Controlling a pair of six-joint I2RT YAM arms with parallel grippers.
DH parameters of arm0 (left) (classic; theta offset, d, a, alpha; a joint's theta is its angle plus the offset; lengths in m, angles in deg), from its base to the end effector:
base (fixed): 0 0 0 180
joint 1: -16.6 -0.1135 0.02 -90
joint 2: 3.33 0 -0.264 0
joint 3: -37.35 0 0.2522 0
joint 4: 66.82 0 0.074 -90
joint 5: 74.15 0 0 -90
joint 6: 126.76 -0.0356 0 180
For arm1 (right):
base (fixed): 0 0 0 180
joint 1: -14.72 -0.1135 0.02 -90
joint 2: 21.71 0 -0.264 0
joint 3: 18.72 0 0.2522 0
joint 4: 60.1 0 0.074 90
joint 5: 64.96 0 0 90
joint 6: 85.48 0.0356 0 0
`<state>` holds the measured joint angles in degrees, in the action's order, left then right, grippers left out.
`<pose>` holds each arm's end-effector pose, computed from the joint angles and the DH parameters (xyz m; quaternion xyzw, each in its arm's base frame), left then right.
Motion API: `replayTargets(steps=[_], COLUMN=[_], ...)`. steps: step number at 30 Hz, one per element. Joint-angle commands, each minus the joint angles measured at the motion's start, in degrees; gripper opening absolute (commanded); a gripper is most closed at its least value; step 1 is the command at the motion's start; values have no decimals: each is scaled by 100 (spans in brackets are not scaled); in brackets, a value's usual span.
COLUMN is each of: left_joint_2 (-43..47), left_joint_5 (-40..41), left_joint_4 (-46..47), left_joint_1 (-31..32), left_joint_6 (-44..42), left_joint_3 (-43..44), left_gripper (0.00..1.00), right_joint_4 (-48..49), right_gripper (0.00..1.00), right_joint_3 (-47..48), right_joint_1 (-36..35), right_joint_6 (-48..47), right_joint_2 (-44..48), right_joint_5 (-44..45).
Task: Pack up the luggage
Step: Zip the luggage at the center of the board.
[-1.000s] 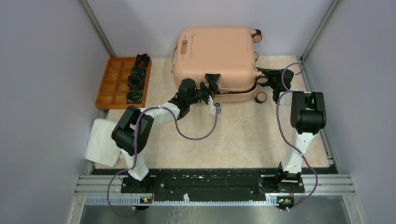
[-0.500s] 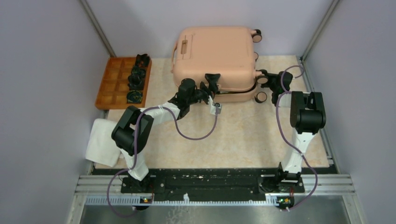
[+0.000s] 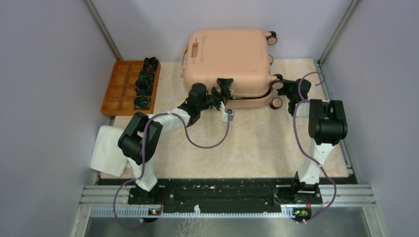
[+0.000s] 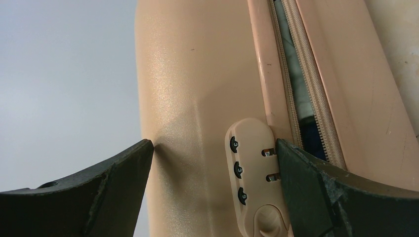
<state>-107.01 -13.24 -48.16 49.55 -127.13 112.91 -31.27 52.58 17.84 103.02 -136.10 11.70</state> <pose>0.3334 -0.2367 0.2339 0.7271 0.2077 0.1325 0.6408 0.4183 -0.0146 0.1549 0.5626 0.5507 0.5126 0.3426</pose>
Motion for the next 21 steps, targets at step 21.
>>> replayTargets(steps=[21], left_joint_2=[193], left_joint_5=[954], left_joint_4=[2259], left_joint_1=[-447], left_joint_6=[-727], left_joint_3=[711], left_gripper=[98], right_joint_4=[681], right_gripper=[20], right_joint_3=[-615], right_joint_1=[-180], right_joint_6=[-420], right_joint_2=[521], right_joint_5=[-822])
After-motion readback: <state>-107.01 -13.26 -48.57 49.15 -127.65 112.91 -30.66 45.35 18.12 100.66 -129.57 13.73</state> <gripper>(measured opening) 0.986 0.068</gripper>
